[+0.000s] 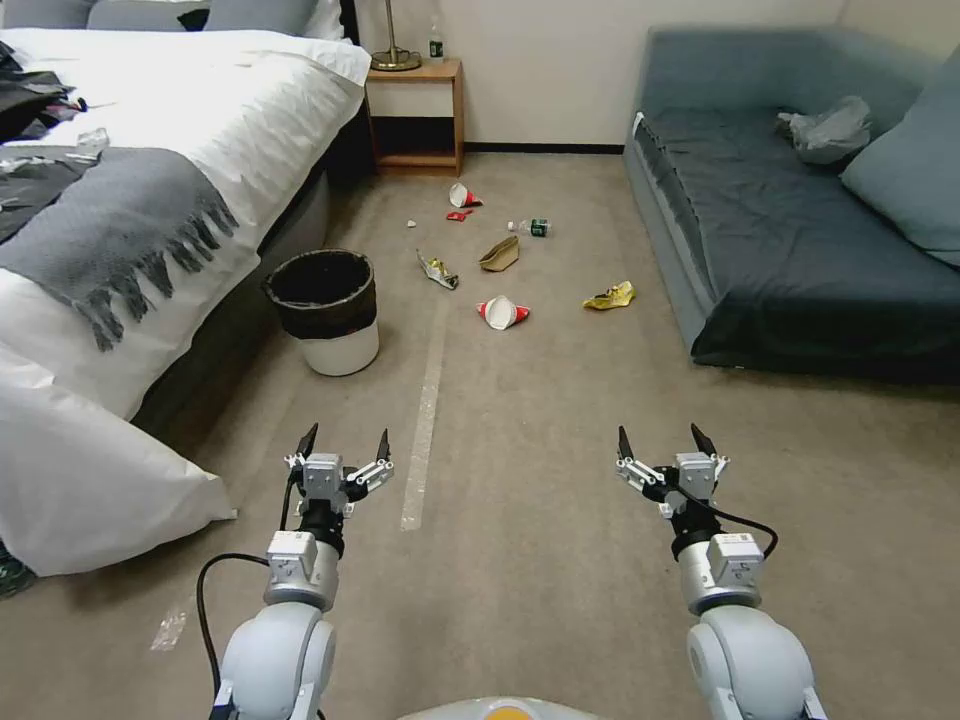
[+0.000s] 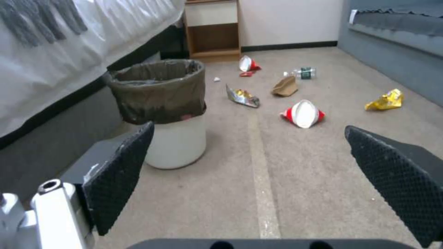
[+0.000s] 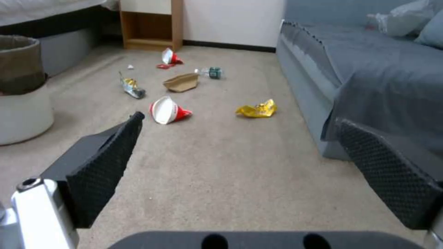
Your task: Pick up the trash can from the floor.
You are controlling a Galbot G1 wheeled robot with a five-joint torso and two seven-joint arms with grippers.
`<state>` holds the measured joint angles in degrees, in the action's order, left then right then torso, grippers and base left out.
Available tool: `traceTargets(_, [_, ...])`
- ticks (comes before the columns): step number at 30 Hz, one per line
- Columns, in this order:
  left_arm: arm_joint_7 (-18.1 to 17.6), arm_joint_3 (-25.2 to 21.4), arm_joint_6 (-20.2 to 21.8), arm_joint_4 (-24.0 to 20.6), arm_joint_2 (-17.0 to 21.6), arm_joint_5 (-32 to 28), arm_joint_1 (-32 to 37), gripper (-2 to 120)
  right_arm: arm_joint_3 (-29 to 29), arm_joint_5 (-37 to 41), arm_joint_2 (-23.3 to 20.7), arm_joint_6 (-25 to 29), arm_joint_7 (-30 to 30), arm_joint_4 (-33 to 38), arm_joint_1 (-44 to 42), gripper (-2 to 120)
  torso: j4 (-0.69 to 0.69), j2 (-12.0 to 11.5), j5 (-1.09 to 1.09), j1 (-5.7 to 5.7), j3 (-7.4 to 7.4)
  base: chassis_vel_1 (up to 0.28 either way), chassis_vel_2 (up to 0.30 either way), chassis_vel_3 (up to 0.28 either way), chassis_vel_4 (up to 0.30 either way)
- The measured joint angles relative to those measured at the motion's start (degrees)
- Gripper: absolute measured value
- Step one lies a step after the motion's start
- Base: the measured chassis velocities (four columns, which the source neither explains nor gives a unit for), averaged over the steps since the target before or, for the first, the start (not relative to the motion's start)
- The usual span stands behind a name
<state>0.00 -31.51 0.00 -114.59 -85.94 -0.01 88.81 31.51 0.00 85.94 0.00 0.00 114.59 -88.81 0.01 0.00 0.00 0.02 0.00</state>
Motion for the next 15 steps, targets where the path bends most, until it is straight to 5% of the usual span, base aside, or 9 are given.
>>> traceTargets(15, [0.0, 0.0, 0.0, 0.0, 0.0, 0.0, 0.0, 100, 0.0, 0.0, 0.0, 0.0, 0.0, 0.0, 0.0, 100, 0.00, 0.0, 0.00, 0.00, 0.00, 0.000, 0.000, 0.000, 0.000])
